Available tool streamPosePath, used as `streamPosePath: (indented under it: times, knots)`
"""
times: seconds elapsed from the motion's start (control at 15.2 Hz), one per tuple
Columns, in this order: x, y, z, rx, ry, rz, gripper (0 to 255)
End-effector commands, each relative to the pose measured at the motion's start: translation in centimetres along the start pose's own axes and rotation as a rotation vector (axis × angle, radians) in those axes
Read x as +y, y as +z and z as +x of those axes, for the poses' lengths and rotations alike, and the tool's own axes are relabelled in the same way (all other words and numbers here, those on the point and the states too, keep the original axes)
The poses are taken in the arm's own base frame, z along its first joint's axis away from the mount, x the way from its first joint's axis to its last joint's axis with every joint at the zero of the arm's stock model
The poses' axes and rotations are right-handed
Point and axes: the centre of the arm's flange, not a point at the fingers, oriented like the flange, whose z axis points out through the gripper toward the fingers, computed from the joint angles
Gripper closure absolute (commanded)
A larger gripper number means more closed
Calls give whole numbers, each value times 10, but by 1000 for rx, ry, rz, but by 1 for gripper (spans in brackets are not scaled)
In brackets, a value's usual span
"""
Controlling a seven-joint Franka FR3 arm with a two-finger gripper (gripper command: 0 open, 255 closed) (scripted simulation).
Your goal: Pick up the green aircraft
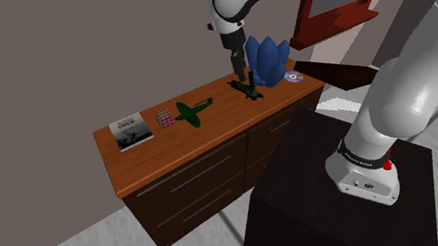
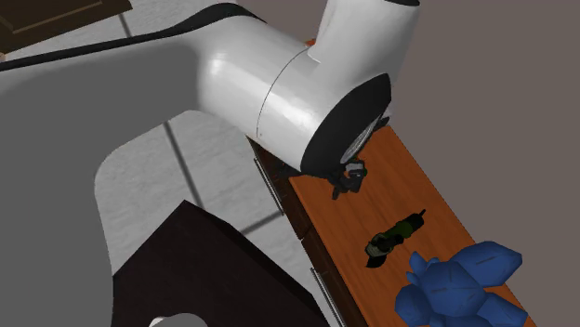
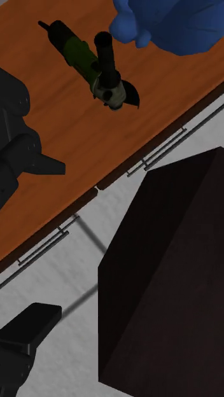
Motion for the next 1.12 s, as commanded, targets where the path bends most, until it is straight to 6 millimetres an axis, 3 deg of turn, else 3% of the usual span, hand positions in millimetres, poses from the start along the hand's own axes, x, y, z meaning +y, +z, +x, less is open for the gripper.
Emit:
streamPosePath:
  times: [0.0,0.53,1.06]
  knots:
    - [10,11,23,-8,-39,-5,0]
    - [50,55,112,-38,-186,-23,0]
    - [77,102,206,-69,-333,-41,0]
